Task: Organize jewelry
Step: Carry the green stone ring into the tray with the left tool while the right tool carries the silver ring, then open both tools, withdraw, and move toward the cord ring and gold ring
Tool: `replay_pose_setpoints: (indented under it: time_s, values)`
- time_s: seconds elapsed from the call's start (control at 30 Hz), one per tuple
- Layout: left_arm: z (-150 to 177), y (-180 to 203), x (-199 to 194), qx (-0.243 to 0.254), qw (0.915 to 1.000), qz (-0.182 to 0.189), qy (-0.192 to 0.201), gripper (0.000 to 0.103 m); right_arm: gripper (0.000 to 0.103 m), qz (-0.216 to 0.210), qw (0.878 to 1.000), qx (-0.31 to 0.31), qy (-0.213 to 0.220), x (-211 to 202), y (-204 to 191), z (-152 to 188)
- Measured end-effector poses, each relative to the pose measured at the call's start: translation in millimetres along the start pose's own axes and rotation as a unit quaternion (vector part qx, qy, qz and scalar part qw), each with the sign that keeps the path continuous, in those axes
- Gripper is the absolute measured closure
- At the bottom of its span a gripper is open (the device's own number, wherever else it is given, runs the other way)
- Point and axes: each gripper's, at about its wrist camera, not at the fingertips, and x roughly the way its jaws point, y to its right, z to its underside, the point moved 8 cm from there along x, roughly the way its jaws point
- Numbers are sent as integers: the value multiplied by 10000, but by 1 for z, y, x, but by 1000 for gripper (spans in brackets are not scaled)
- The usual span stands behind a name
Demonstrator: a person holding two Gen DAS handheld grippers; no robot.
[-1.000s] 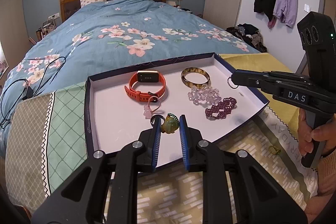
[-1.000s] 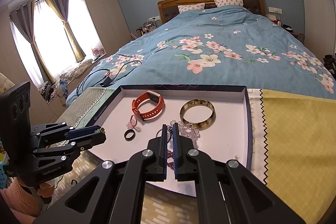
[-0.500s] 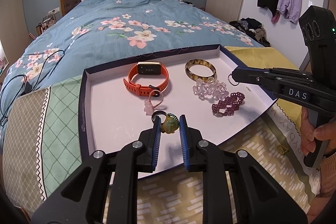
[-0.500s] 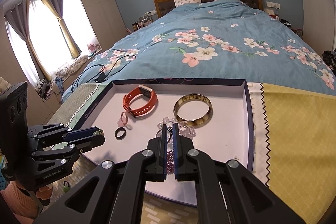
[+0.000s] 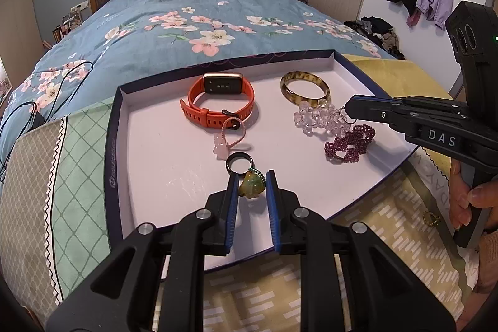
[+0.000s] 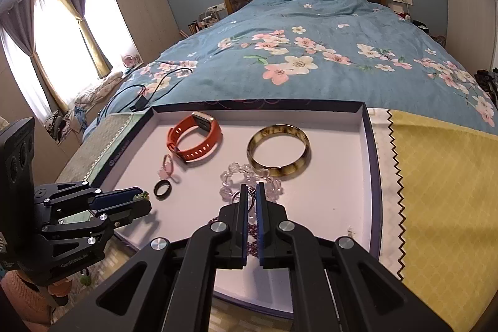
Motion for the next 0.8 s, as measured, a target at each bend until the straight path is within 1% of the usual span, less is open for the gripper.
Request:
replay_pose_setpoints:
  time_s: [0.23,0.47,0.5,0.53,0.6,0.63,0.77,0.8]
  values:
    - [3,-2,4,-46,10000,3,-72,84,97,26,9999,40,-96,6,3,3]
    - [3,-3,-1,-108,9999,-3,3,83,96,45,9999,145,-8,0,7,2]
    - [2,-3,-3,-135,9999,13,28,81,96,32,9999,164,22,-2,8,1]
    - [2,-4,-5,-146,9999,21,59,76,96,17,9998,173,54,-5,8,0]
    - [0,-6,-12,-164,9997,-30,198,69,95,8,9998,184,103,-10,8,0]
    - [-1,-6,-16,-176,9995,-26,252,69,91,-5,9997,192,135,-13,8,0]
    - [-6,-12,-36,-263,9985,-55,482,65,84,-14,9995,149,264,-26,5,-1]
    - [-6,-14,-42,-273,9982,-62,535,64,81,-21,9994,142,307,-31,4,0]
